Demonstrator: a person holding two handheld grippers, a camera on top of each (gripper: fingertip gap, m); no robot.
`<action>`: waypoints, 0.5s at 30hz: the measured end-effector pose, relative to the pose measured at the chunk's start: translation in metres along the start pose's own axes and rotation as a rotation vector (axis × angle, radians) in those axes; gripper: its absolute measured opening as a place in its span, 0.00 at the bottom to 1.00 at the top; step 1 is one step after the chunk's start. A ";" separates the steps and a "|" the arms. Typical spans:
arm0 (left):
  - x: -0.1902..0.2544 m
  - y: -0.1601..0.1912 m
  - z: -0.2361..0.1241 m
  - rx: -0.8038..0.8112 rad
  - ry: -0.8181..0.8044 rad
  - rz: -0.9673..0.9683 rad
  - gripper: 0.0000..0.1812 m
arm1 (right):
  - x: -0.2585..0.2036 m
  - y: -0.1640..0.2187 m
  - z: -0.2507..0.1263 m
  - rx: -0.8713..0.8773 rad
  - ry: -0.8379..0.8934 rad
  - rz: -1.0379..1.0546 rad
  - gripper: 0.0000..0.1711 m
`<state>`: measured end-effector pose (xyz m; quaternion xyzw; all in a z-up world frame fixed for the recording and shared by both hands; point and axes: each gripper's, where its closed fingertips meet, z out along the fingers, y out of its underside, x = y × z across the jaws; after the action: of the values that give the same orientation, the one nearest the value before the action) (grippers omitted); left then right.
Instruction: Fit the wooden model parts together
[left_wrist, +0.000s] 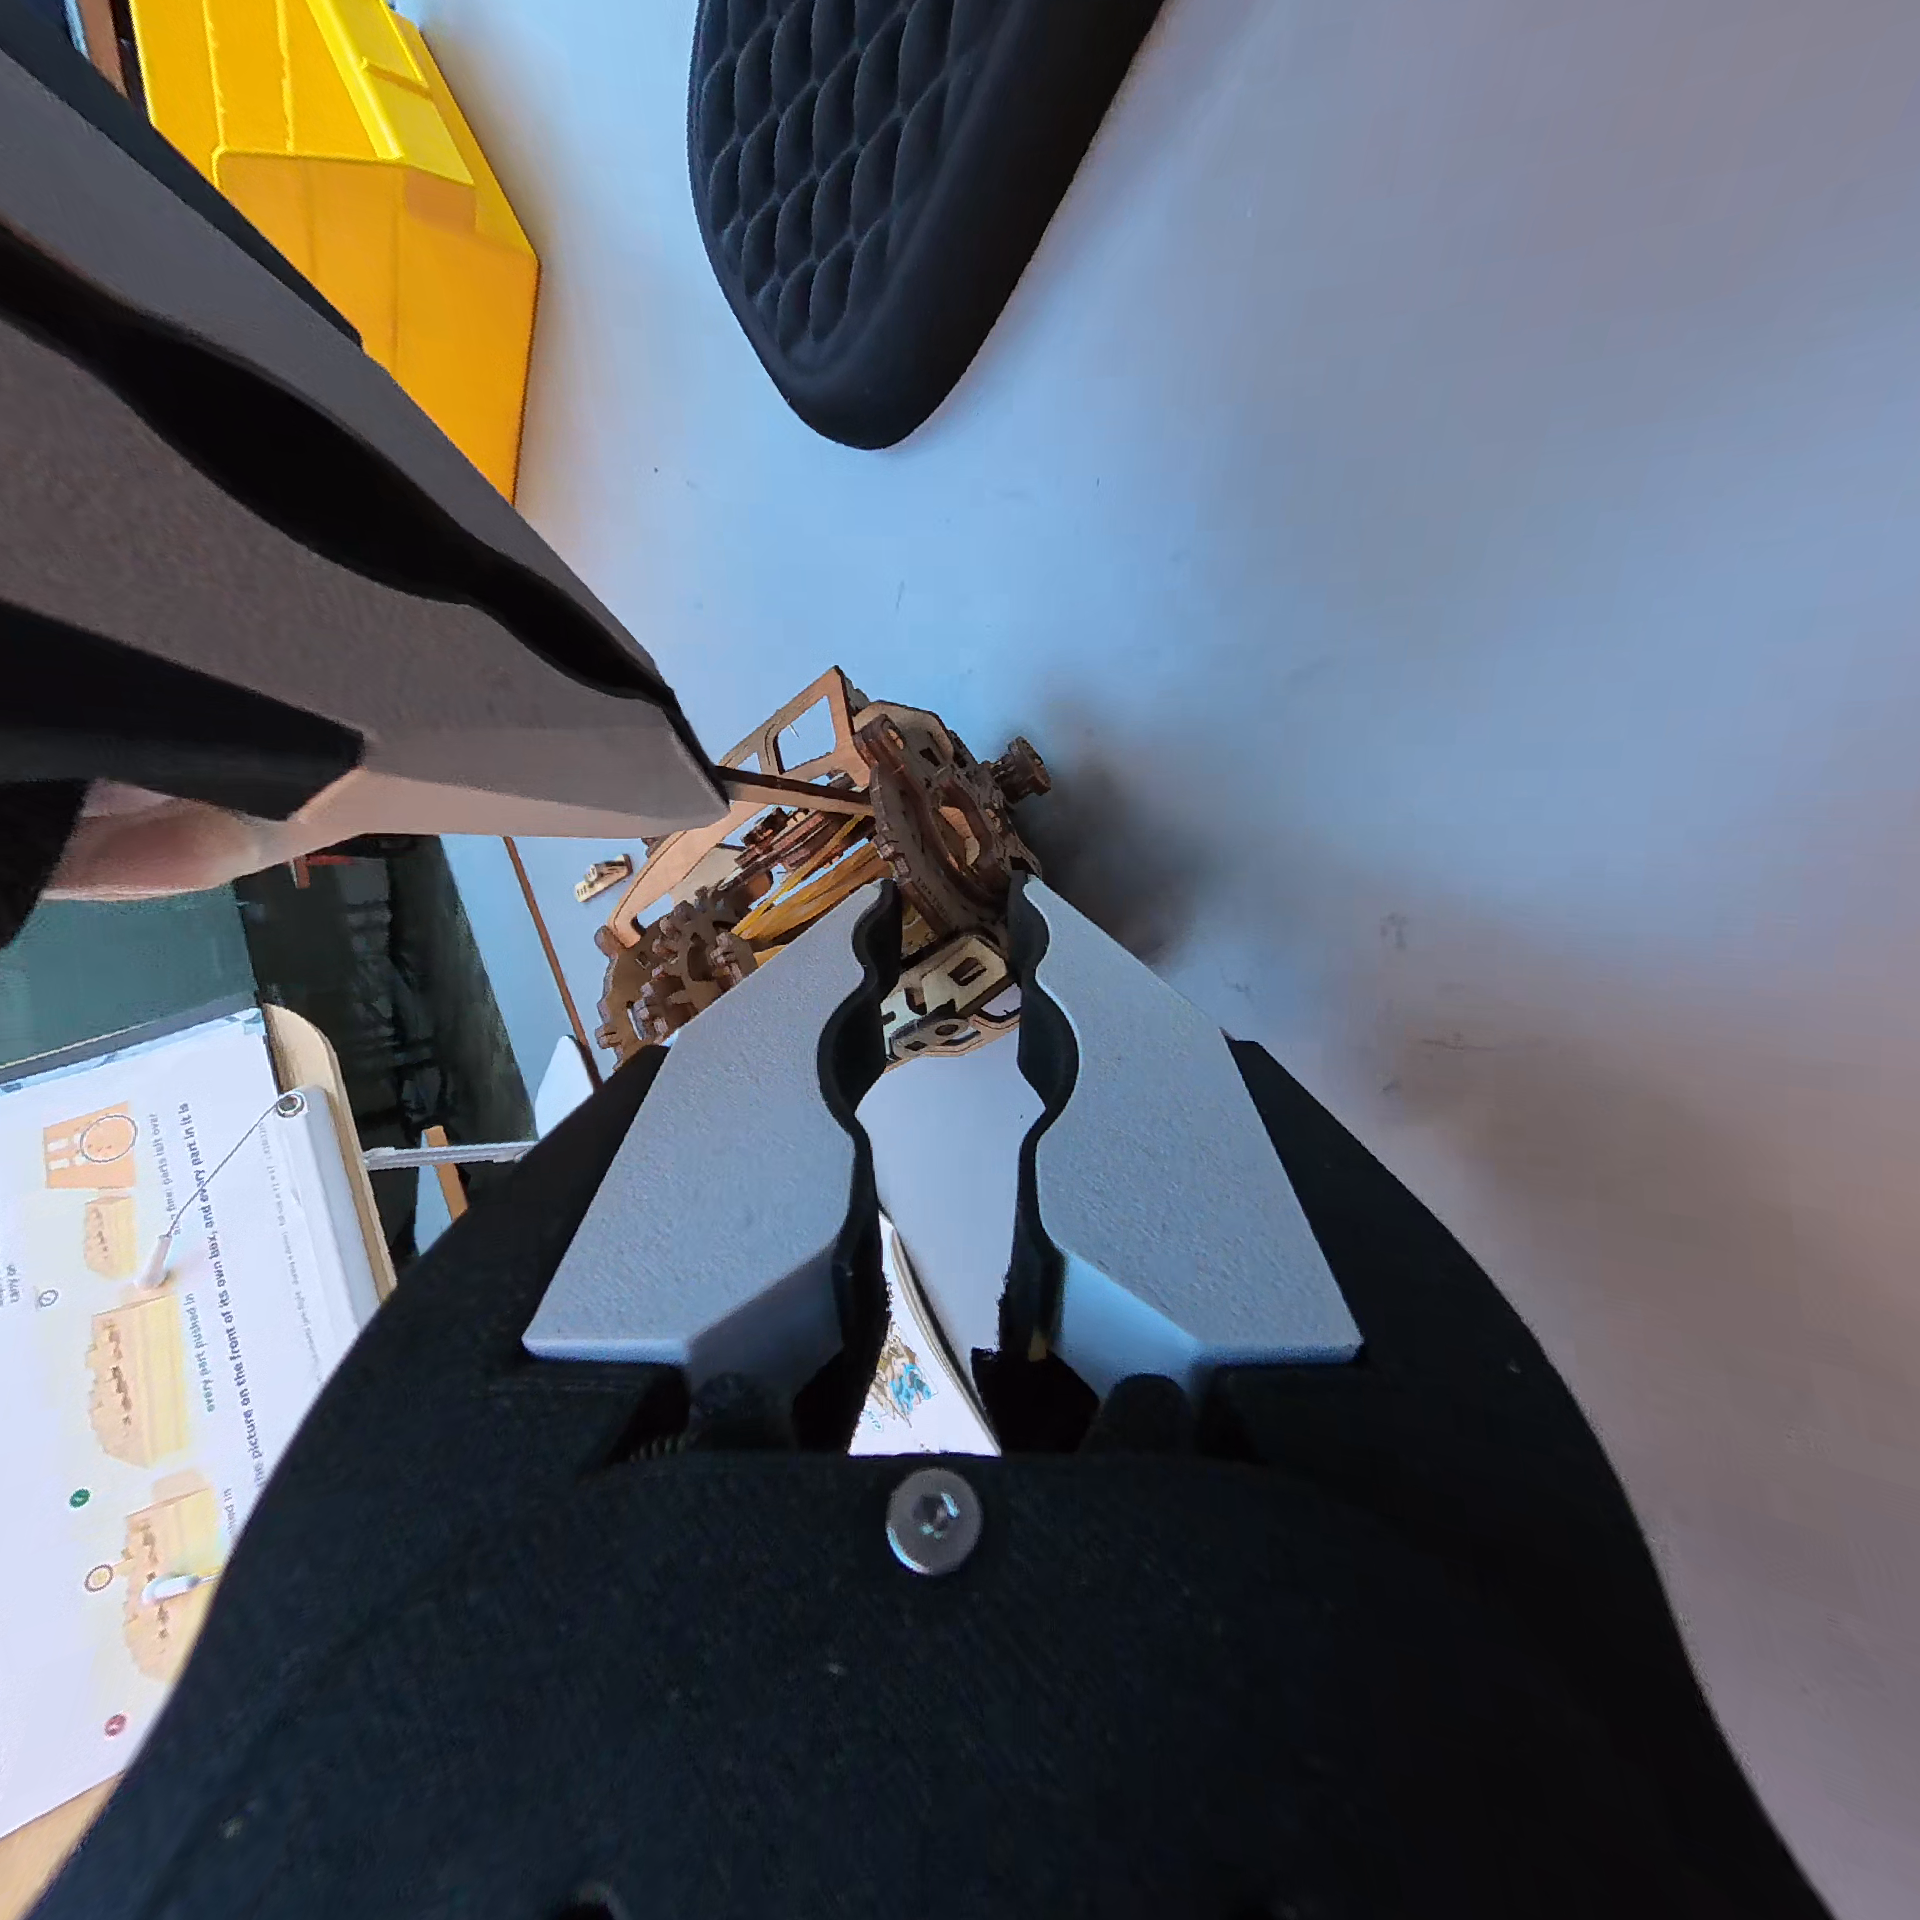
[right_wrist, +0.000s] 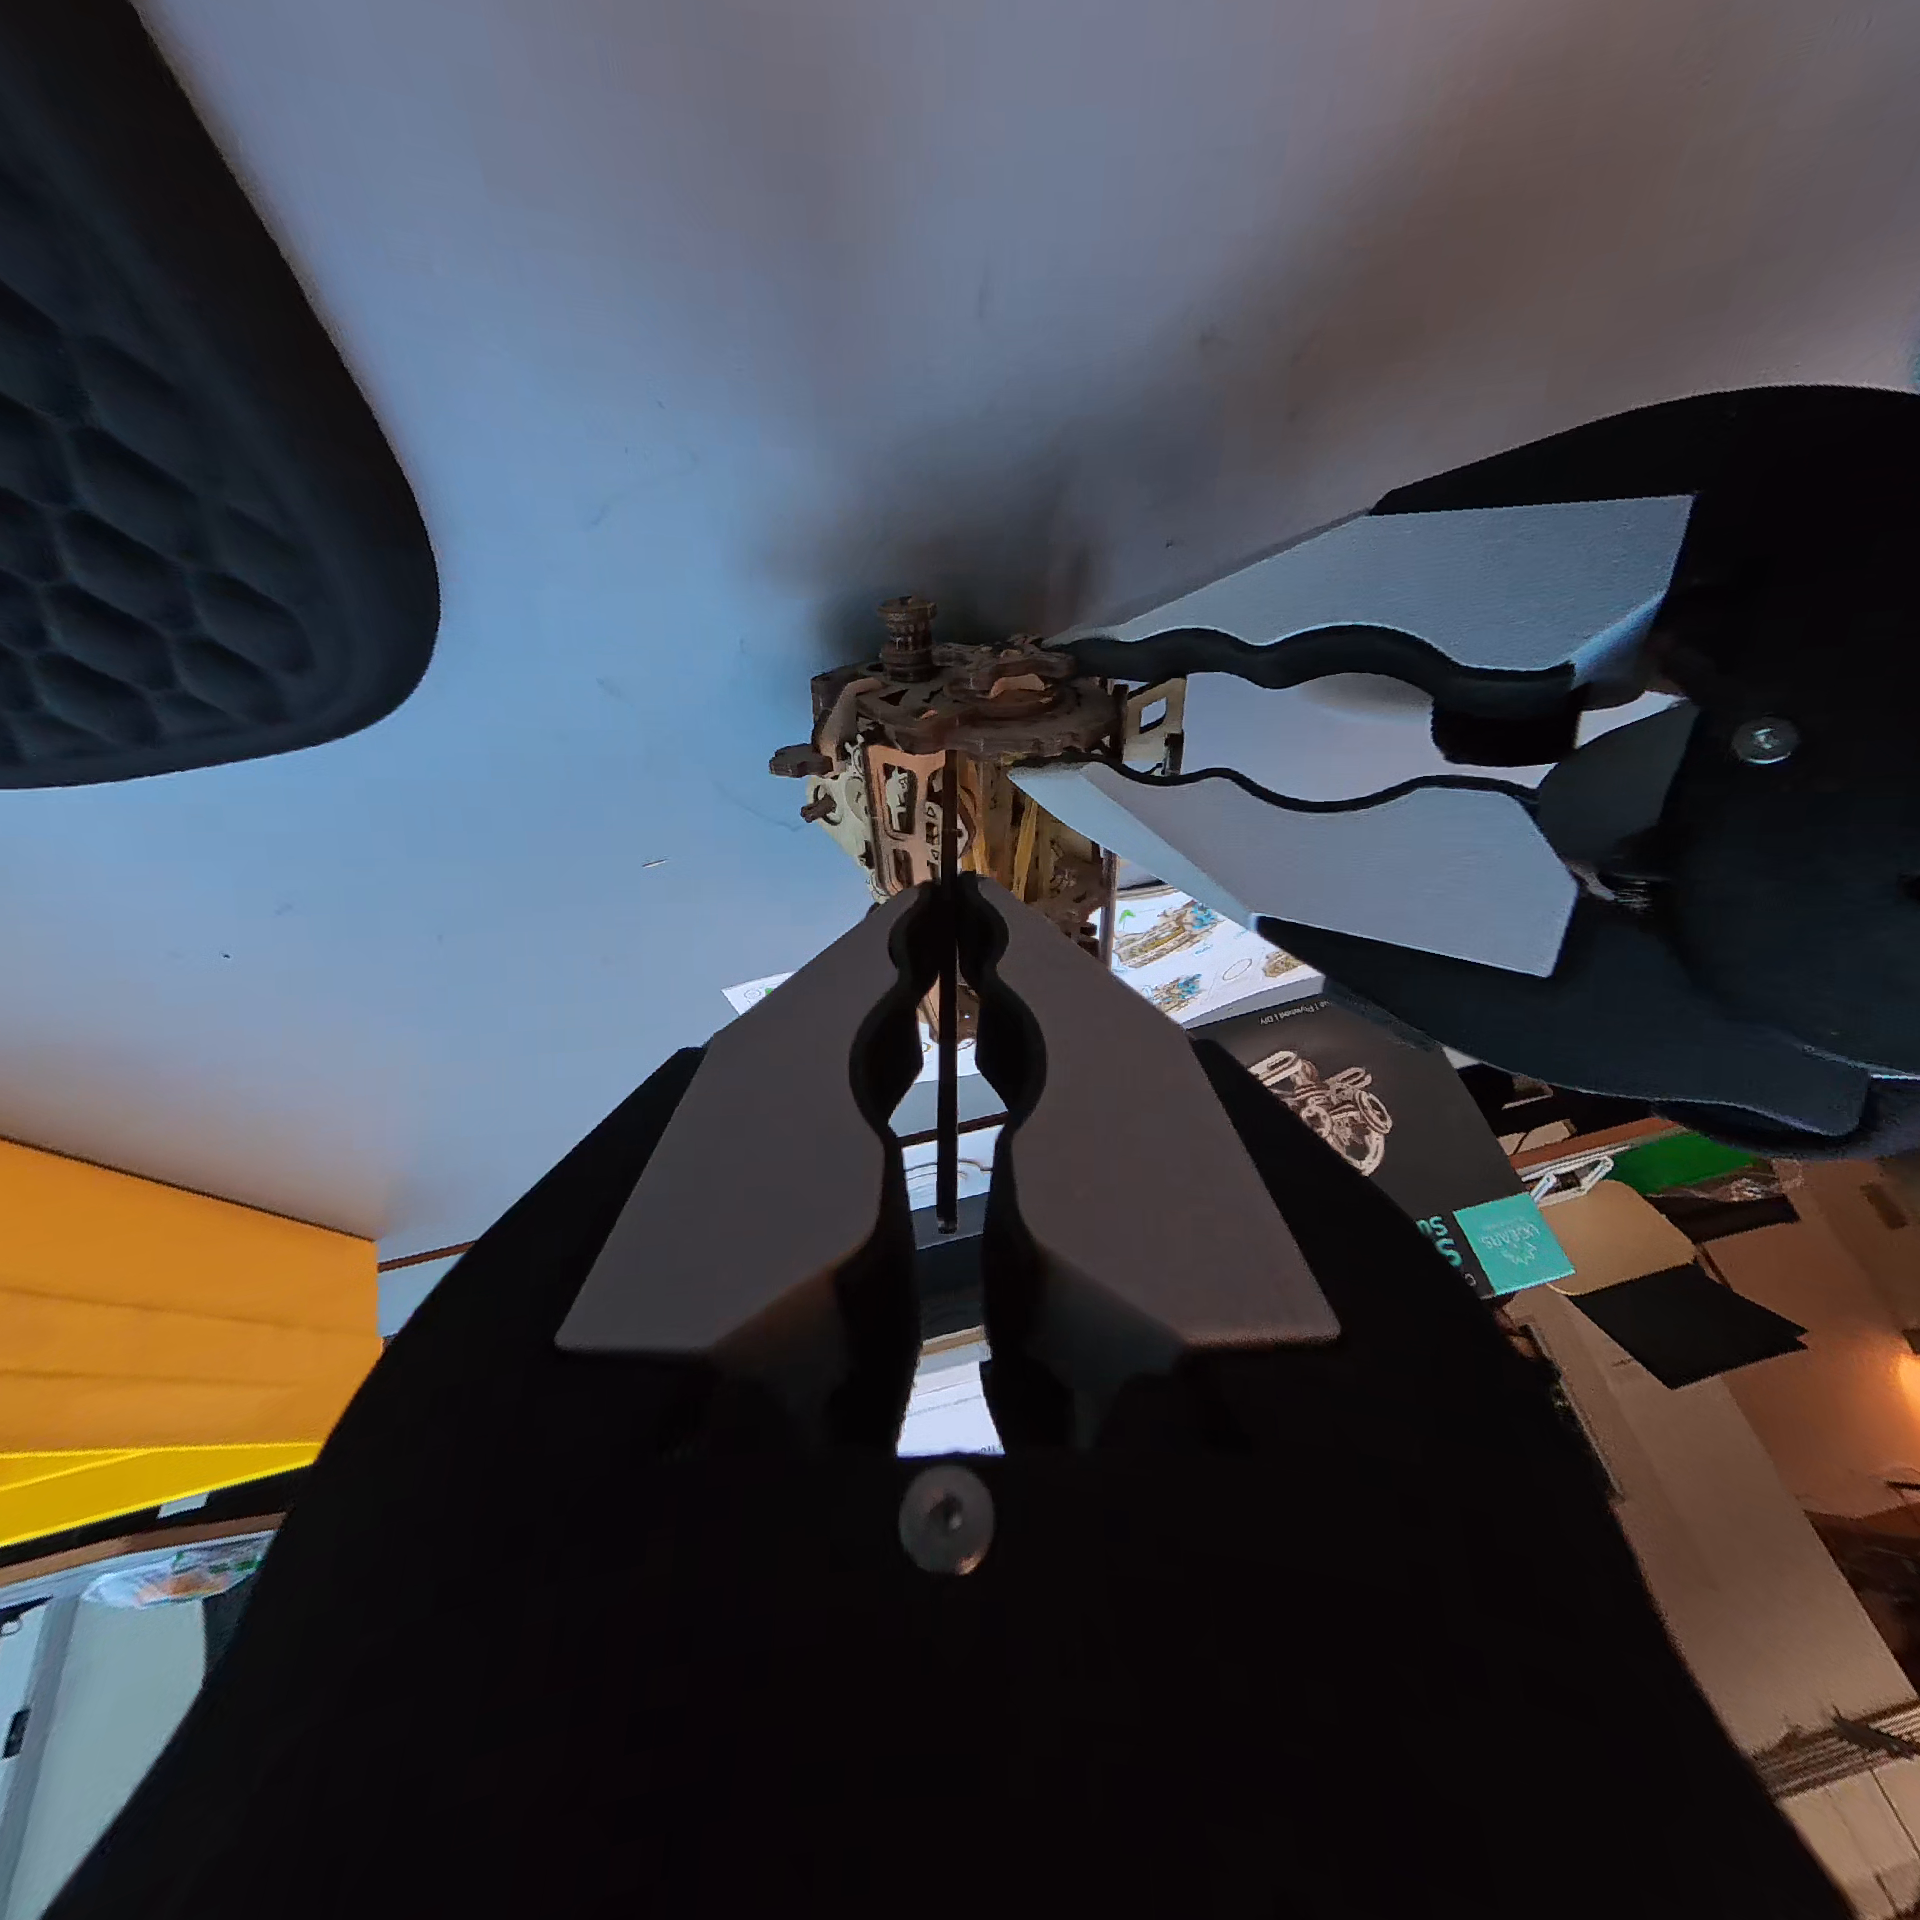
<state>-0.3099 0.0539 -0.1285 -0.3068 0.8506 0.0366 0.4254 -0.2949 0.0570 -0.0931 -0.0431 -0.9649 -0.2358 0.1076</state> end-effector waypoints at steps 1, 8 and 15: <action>0.000 0.000 0.000 0.000 -0.001 0.002 0.10 | 0.000 0.000 0.000 0.002 0.004 0.006 0.01; 0.001 0.001 -0.001 -0.011 -0.011 0.044 0.11 | 0.002 0.002 0.002 -0.073 0.049 -0.037 0.01; 0.002 0.000 -0.002 -0.007 -0.028 0.055 0.12 | 0.004 -0.001 0.001 -0.095 0.041 -0.050 0.01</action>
<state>-0.3121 0.0529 -0.1287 -0.2841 0.8526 0.0558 0.4351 -0.2993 0.0562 -0.0934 -0.0194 -0.9509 -0.2849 0.1195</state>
